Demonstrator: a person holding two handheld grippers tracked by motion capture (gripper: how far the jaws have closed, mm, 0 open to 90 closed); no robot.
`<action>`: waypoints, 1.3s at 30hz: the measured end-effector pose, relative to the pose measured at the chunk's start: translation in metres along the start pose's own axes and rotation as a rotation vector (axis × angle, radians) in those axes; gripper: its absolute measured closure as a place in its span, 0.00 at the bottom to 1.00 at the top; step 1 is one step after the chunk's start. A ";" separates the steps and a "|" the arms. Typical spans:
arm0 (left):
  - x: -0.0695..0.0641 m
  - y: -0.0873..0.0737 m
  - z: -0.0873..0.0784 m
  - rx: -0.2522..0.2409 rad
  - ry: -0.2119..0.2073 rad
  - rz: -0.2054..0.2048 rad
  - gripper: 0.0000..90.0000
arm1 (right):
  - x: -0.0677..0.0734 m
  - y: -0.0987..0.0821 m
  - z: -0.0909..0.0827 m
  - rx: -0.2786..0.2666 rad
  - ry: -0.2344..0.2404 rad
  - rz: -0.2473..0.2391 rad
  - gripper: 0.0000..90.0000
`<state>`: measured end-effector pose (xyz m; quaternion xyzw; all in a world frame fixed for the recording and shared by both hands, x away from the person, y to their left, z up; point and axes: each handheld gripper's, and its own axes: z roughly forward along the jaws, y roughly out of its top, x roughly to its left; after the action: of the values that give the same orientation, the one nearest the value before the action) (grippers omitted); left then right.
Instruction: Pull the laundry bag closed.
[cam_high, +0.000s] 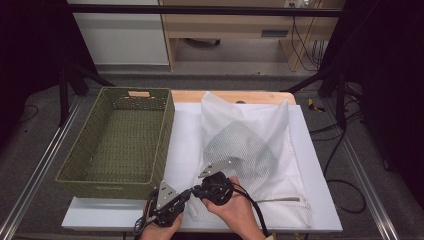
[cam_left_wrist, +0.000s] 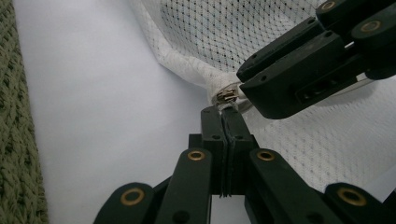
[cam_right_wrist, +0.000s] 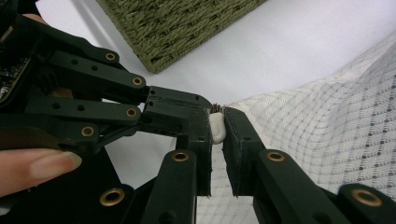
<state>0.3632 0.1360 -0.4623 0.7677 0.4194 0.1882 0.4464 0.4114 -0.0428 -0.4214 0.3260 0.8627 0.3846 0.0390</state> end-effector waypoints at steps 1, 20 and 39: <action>0.000 0.000 0.000 -0.002 0.002 0.001 0.99 | 0.001 0.000 0.000 -0.001 -0.008 -0.006 0.91; 0.001 0.001 0.000 -0.035 -0.014 -0.042 1.00 | 0.008 -0.012 0.000 -0.021 -0.088 -0.084 0.92; 0.001 -0.001 0.003 -0.029 -0.032 -0.031 1.00 | 0.005 -0.016 -0.002 -0.032 -0.061 -0.067 0.92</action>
<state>0.3653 0.1358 -0.4648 0.7575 0.4215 0.1750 0.4668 0.3986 -0.0488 -0.4305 0.3078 0.8653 0.3867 0.0832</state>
